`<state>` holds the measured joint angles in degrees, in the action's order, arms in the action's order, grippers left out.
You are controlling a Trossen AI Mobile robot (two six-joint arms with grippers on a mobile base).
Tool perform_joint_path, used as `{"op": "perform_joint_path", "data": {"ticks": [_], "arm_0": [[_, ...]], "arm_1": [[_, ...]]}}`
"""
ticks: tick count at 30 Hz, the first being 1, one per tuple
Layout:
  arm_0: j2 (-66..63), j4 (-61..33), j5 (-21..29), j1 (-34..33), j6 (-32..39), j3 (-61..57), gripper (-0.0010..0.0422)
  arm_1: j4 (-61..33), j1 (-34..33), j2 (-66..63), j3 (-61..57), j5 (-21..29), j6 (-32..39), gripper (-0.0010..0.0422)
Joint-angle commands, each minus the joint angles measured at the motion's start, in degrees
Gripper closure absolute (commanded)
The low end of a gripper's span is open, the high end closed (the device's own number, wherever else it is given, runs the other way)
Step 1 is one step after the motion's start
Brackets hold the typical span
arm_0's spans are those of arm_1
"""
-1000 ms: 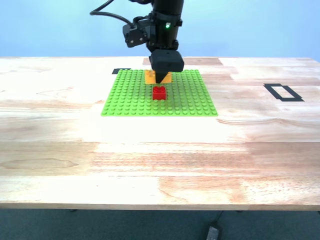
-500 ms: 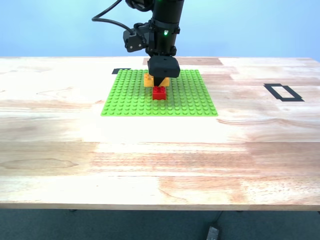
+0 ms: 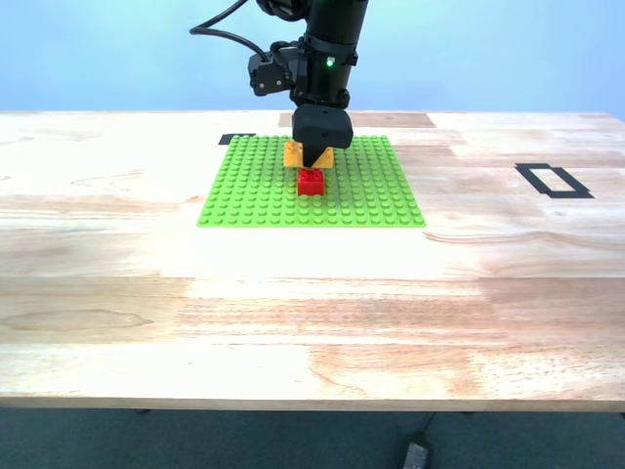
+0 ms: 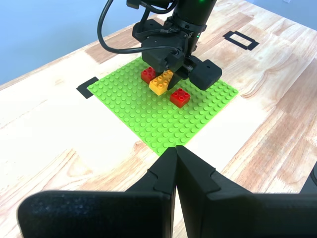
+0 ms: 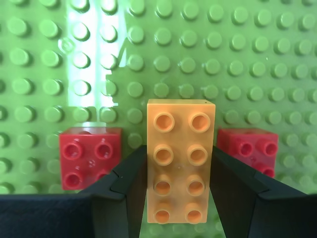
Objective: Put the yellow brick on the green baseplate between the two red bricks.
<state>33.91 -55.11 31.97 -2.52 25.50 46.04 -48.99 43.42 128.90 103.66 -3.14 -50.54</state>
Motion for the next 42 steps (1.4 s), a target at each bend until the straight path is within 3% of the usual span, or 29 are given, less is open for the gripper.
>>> {"op": "perform_joint_path", "data": {"ticks": [1, 17, 32, 42], "arm_0": [[0.0, 0.0, 0.0, 0.0, 0.0, 0.0, 0.0412], [0.0, -0.1, 0.0, 0.0, 0.0, 0.0, 0.0413], [0.0, 0.0, 0.0, 0.0, 1.5, 0.0, 0.0413], [0.0, -0.2, 0.0, 0.0, 1.5, 0.0, 0.0412]], "arm_1": [[0.0, -0.1, 0.2, -0.3, 0.0, 1.0, 0.0407], [3.0, -0.4, -0.4, -3.4, 0.0, 1.4, 0.0398], [3.7, -0.4, -1.3, -3.5, 0.5, 2.3, 0.0213], [2.7, 0.1, -3.2, -3.5, 0.6, 2.3, 0.0203]]}}
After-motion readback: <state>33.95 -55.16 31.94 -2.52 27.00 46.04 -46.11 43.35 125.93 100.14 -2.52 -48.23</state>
